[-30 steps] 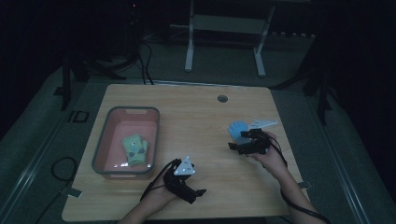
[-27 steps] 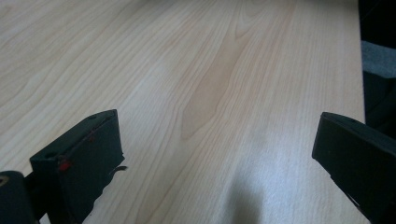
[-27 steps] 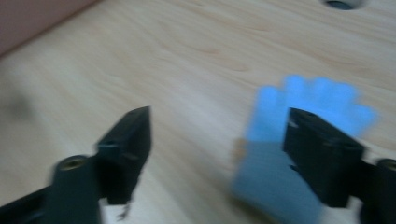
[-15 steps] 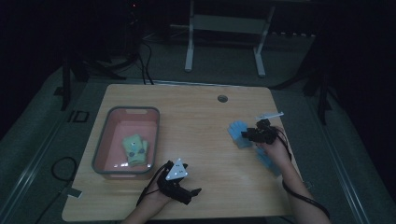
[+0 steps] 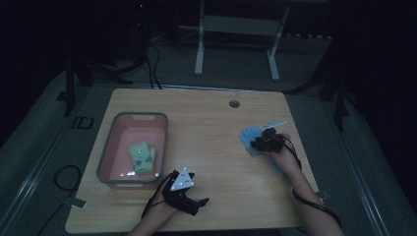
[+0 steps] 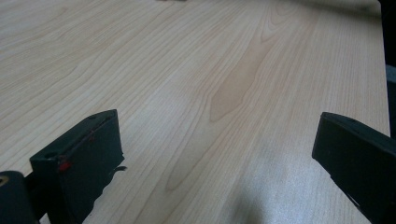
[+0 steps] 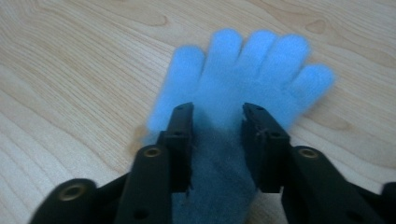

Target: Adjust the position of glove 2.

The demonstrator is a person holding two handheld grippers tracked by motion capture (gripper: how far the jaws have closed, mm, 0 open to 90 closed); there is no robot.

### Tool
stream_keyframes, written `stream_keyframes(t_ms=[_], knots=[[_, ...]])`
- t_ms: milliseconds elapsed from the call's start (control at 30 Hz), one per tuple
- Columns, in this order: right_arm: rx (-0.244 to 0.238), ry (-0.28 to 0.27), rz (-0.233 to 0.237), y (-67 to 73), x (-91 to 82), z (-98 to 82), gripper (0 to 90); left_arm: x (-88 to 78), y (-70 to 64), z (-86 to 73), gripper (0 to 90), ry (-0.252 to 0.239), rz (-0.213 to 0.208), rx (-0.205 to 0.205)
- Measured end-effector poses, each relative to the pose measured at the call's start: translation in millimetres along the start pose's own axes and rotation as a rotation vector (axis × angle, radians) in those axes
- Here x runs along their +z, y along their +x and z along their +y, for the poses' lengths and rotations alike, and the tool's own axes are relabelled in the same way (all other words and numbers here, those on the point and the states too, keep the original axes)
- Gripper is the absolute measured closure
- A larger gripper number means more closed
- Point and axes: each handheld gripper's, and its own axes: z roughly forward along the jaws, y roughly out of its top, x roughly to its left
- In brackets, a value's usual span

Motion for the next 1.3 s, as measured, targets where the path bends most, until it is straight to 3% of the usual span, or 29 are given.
stream_keyframes(t_ms=[133,400,600,767,933,1100,1200,1300], knots=[[0.04,0.0,-0.012,4.8,-0.7,-1.0,79.2,1.3,-0.8,-1.4,2.1,-0.006,0.003,0.001],[0.11,-0.021,-0.07,16.2,-4.5,0.8,86.9,0.7,-0.7,-0.4,2.1,-0.012,0.028,0.011],[0.134,-0.066,-0.047,33.9,-25.4,12.5,87.3,1.7,-0.1,-1.3,2.1,-0.008,0.04,0.009],[0.131,-0.122,-0.03,59.6,-50.4,24.3,87.3,0.7,0.3,-0.9,2.1,-0.015,0.054,0.008],[0.132,-0.162,0.029,93.2,-69.7,27.0,87.3,0.1,0.6,-1.4,2.1,-0.012,0.061,0.012],[0.126,-0.173,0.076,125.0,-79.7,19.0,87.3,0.5,-0.4,-1.4,2.1,-0.005,0.062,0.021],[0.115,-0.165,0.064,136.3,-80.4,13.6,87.2,0.5,-0.8,-1.3,2.1,-0.005,0.062,0.021],[0.142,-0.153,0.078,151.4,-78.6,-0.1,87.2,0.0,-1.3,-0.5,2.1,-0.01,0.064,0.029]])
